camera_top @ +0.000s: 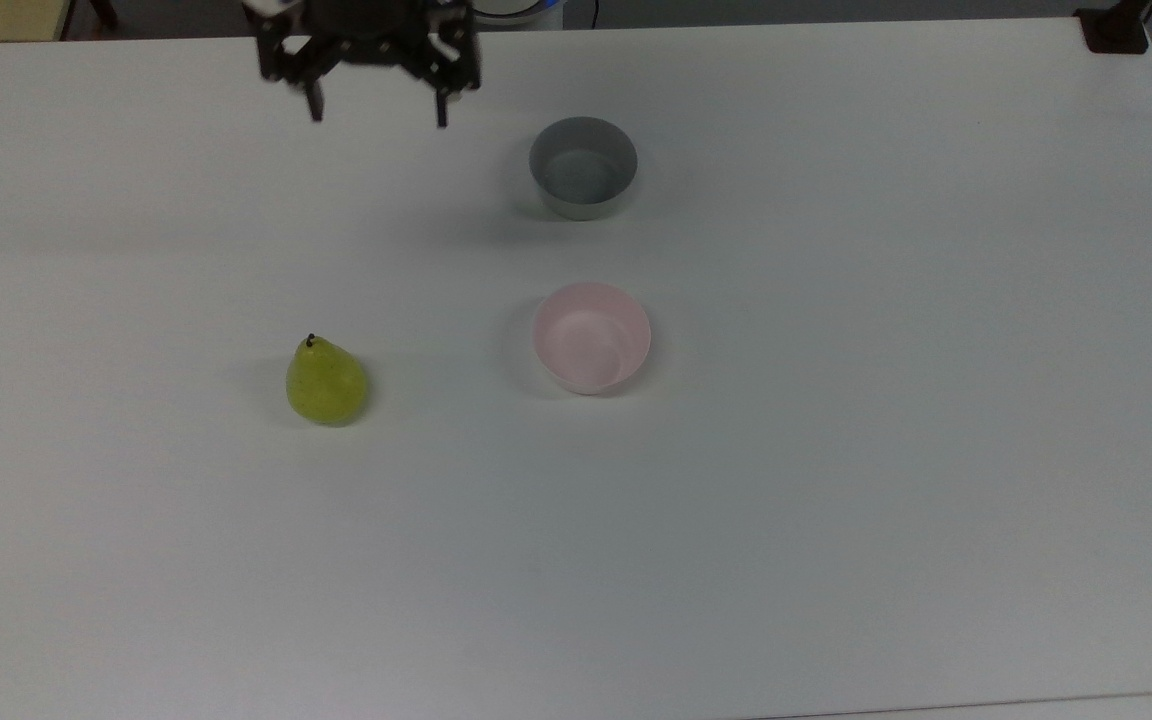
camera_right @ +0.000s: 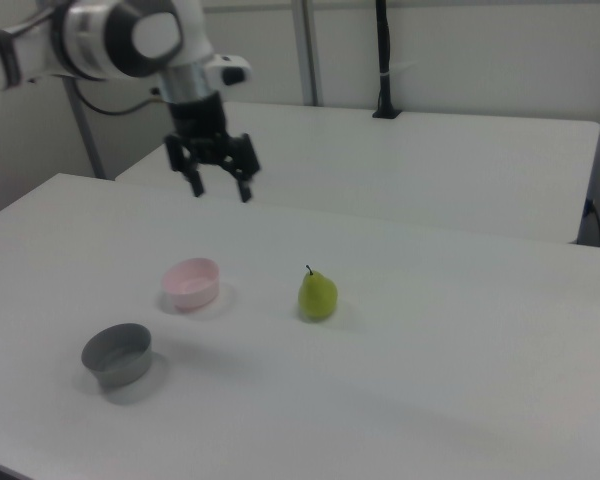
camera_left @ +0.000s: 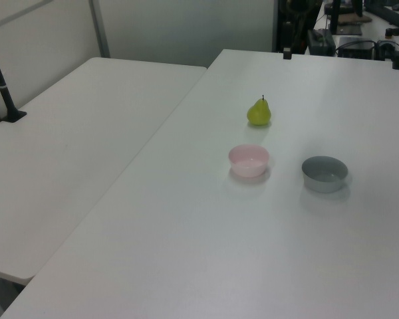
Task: Place the pear in the bowl
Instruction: 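Move the open gripper over the green pear and lower it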
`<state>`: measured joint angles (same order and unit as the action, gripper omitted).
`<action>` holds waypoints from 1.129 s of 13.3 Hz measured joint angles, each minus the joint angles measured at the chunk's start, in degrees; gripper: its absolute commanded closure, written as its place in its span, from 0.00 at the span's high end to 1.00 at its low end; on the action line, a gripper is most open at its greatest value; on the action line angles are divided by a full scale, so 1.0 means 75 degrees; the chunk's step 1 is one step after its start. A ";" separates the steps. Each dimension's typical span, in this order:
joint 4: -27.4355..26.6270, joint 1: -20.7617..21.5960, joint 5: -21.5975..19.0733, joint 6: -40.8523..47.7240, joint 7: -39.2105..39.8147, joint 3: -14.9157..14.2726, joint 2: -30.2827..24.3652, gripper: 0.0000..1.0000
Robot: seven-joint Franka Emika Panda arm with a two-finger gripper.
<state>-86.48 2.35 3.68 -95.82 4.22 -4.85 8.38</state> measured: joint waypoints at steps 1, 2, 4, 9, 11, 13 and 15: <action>0.0138 -0.0224 0.0001 -0.0295 0.0234 -0.0023 0.0308 1.00; 0.0228 -0.0452 0.0001 -0.0645 0.0479 -0.0038 0.0551 1.00; 0.0258 -0.0769 0.0001 -0.1096 0.0780 -0.0042 0.0965 1.00; 0.0249 -0.0882 0.0116 -0.2127 0.0847 -0.0041 0.2056 1.00; 0.0243 -0.0881 0.0136 -0.2536 0.0617 -0.0041 0.2423 1.00; 0.0236 -0.0878 0.0272 -0.2808 0.0431 -0.0040 0.2741 1.00; 0.0232 -0.0873 0.0332 -0.3022 0.0367 -0.0037 0.2960 0.97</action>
<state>-84.74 -4.20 6.17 -118.49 6.97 -5.13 30.57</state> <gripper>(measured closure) 0.000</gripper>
